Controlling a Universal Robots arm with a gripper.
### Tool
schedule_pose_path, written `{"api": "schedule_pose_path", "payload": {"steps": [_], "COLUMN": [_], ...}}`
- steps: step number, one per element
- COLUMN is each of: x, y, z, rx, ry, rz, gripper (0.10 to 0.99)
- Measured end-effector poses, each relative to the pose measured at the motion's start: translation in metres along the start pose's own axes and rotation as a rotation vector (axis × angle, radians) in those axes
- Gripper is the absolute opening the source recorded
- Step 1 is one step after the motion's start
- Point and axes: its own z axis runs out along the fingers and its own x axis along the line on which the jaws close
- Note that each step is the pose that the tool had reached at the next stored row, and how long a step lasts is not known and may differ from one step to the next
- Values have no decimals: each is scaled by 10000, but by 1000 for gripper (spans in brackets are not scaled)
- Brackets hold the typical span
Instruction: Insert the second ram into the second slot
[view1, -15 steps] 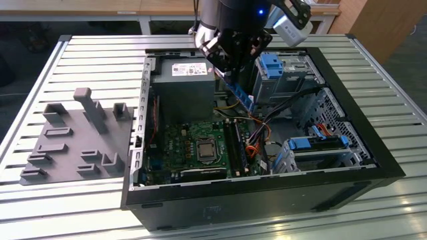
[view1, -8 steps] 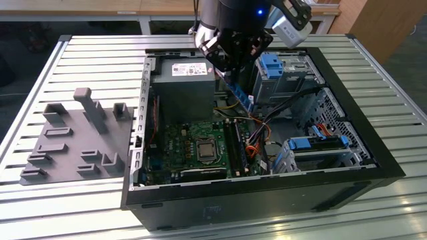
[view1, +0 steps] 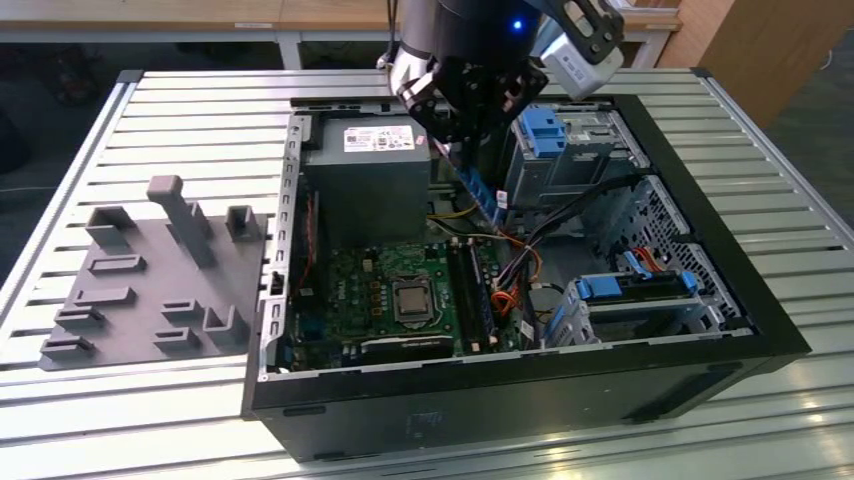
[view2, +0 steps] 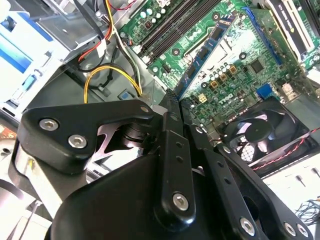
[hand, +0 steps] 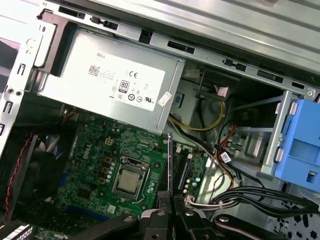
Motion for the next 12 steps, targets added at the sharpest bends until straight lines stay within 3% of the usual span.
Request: {"api": "schedule_pose_path", "payload": {"steps": [12], "x": [14], "y": [-47], "z": [0], "rx": [3], "ry": [-9], "rz": [277], "gripper": [133]}}
